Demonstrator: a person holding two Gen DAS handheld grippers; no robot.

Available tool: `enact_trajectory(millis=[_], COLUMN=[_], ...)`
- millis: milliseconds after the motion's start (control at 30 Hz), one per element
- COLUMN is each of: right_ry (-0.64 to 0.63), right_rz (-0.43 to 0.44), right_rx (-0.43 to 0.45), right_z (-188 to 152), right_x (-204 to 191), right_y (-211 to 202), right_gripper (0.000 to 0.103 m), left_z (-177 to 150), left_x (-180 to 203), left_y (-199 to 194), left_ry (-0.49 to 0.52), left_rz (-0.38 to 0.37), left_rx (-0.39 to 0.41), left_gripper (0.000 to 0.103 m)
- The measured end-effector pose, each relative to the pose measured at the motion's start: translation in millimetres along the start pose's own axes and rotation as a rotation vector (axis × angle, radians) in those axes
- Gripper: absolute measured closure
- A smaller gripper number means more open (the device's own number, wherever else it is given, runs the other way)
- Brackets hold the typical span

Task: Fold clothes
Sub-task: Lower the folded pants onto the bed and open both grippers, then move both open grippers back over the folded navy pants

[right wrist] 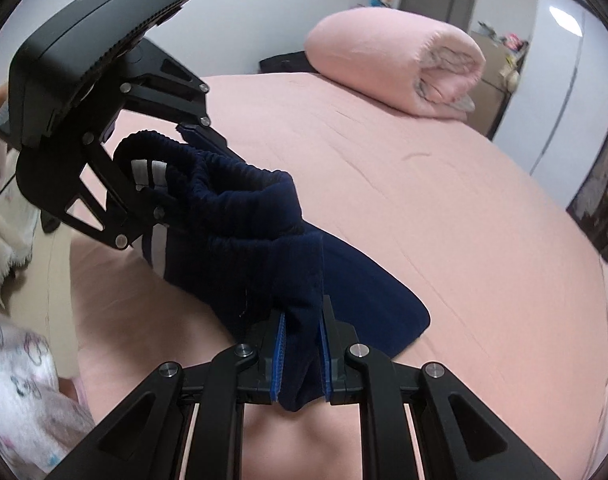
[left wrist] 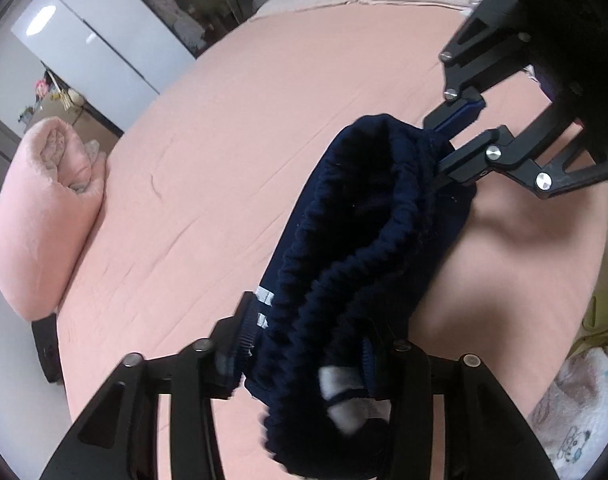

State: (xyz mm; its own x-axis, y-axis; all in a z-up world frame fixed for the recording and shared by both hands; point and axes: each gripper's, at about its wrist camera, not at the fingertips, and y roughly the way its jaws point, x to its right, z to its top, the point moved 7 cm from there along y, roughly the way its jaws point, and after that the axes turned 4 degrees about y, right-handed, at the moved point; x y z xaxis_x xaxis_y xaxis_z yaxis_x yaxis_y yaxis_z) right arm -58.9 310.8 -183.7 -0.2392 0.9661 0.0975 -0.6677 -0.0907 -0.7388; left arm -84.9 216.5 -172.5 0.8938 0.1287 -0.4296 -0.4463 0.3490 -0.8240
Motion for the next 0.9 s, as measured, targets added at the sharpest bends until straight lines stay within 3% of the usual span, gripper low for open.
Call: enact_trajectory(millis=[100, 300, 367, 433, 500, 633, 767, 900], right_ry=[0.047, 0.155, 0.194, 0.224, 0.247, 0.309, 0.388, 0.394], right_rz=[-0.016, -0.012, -0.031, -0.085, -0.151, -0.123, -0.129, -0.163], right_rx=[0.002, 0.016, 0.005, 0.01, 0.049, 0.082, 0.107, 0.146], right_z=[-2.6, -8.9, -9.3, -8.2, -5.1, 2.4, 12.6, 27.3], right_x=[11.3, 23.5, 30.8, 39.5, 46.7, 52.5, 61.5, 60.9], right_y=[7.4, 18.7, 20.7, 17.0, 5.0, -20.5, -53.0, -93.7], right_gripper=[0.09, 0.089, 0.074, 0.04, 0.028, 0.028, 0.028, 0.028], left_z=[2.2, 1.4, -1.4, -3.3, -5.5, 2.1, 13.3, 26.4], left_x=[-9.3, -25.1, -30.0, -38.4, -44.9, -77.0, -94.5, -99.7], left_y=[4.3, 6.1, 5.5, 4.9, -5.1, -25.3, -70.5, -115.3], left_ry=[-0.092, -0.241, -0.258, -0.282, -0.324, -0.44, -0.533, -0.534], left_rz=[-0.017, -0.03, 0.005, 0.039, 0.061, 0.07, 0.105, 0.162], left_rx=[0.008, 0.028, 0.023, 0.016, 0.024, 0.072, 0.145, 0.188], left_gripper=[0.043, 0.035, 0.034, 0.034, 0.034, 0.034, 0.034, 0.034])
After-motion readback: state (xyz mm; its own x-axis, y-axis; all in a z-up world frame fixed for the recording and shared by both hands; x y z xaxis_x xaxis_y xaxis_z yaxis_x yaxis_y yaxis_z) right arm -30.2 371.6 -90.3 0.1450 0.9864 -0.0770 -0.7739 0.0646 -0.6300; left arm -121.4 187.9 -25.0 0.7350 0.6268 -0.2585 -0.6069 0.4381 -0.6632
